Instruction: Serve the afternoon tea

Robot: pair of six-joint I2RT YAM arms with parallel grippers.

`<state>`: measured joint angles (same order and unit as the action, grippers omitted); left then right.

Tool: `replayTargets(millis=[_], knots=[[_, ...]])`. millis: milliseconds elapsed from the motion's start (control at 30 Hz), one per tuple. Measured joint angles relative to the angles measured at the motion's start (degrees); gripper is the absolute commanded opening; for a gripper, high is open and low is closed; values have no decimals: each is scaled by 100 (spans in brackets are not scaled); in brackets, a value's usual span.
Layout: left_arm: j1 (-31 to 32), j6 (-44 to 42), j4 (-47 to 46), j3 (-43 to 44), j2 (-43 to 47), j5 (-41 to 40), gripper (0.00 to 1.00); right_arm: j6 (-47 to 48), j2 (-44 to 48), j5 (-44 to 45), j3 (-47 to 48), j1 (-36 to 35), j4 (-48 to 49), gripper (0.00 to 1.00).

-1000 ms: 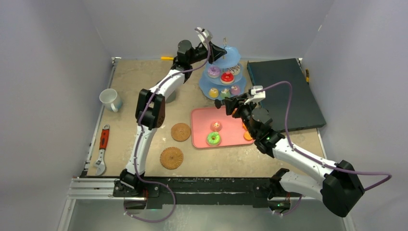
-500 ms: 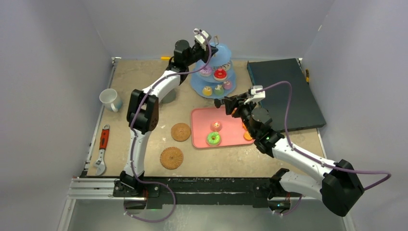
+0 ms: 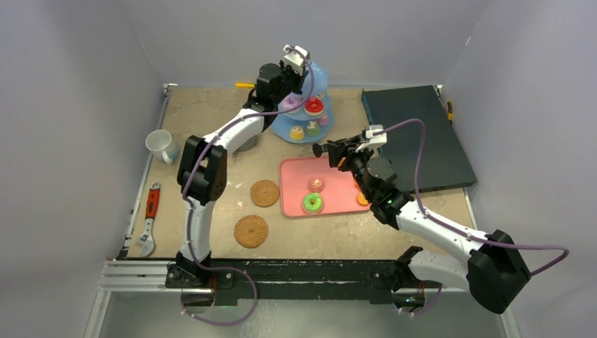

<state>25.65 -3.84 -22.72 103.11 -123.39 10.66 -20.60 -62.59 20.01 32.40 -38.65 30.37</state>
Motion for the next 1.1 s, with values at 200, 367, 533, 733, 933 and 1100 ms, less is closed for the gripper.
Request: replayTargets(millis=[200, 367, 533, 733, 933, 1100], knots=[[146, 42, 348, -133, 227, -837, 0, 24, -111, -2, -13, 0, 57, 60], [199, 120, 516, -400, 505, -1294, 0, 31, -116, -7, -79, 0, 107, 60], [203, 109, 457, -822, 761, -1598, 13, 35, -116, -15, -177, 0, 142, 60], [203, 105, 328, -1005, 1016, -1626, 61, 72, -155, -22, -227, 0, 142, 62], [186, 98, 315, -1005, 1346, -1095, 90, 76, -166, -72, -254, 0, 136, 65], [114, 107, 769, -988, 1550, -468, 96, 74, -190, -170, -317, 0, 96, 67]])
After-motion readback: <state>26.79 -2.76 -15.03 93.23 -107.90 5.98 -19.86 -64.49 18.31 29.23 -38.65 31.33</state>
